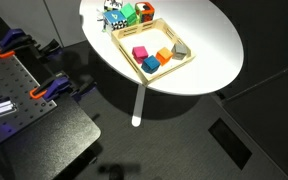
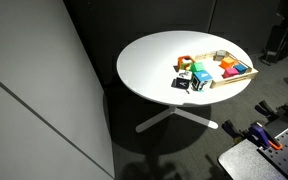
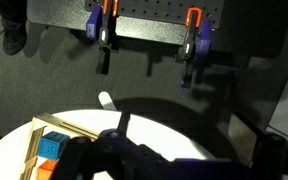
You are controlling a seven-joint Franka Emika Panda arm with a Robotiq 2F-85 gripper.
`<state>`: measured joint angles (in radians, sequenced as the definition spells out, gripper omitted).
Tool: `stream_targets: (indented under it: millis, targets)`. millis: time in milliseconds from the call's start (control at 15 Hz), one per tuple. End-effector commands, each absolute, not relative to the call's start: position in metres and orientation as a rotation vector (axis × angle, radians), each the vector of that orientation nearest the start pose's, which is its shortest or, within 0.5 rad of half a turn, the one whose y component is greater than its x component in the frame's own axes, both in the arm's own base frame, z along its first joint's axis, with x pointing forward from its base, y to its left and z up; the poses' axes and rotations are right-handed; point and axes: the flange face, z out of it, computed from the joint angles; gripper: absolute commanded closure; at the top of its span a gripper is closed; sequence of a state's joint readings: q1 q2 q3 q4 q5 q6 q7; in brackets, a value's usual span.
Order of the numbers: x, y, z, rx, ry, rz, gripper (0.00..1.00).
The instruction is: Move the pink block from the tray to the table
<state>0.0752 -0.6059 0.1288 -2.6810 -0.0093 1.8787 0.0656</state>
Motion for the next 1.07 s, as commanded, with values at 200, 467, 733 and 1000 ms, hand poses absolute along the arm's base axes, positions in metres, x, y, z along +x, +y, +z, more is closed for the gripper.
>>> stream_targets:
  millis: [200,467,733,1000]
  targets:
    - [0.327,0.06,0.401,-3.236,-0.15,0.303,0.0]
    - [0.34,0.046,0.398,-3.217,-0.089,0.305,0.0]
    - [0.355,0.024,0.396,-3.192,-0.006,0.236,0.0]
    - [0.373,0.002,0.393,-3.17,0.07,0.15,0.0]
